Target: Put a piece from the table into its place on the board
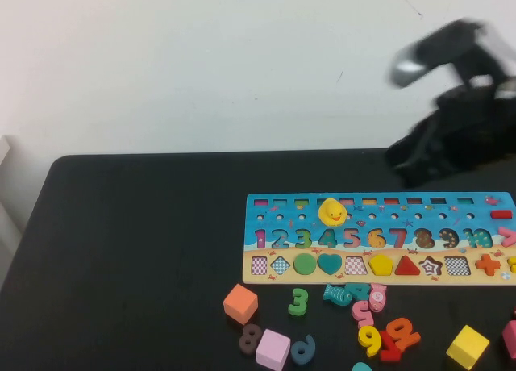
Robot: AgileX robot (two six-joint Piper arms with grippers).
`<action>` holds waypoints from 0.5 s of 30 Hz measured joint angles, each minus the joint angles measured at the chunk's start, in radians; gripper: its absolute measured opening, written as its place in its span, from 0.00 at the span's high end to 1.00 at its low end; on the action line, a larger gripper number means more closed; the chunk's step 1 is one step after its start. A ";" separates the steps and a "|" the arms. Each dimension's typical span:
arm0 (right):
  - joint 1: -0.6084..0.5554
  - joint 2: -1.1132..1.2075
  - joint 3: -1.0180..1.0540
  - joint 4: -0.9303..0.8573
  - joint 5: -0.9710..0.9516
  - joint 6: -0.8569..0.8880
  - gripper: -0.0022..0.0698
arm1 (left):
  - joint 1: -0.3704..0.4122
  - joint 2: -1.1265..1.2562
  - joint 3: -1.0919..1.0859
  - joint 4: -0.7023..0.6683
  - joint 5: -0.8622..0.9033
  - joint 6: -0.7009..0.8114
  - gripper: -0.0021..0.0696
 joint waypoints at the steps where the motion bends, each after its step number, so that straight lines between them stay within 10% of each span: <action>1: 0.000 -0.066 0.050 0.015 -0.031 -0.002 0.94 | 0.000 0.000 0.000 0.000 0.000 0.000 0.97; 15: 0.000 -0.834 0.522 0.074 -0.148 -0.013 0.94 | 0.000 0.000 0.000 0.000 0.000 0.000 0.97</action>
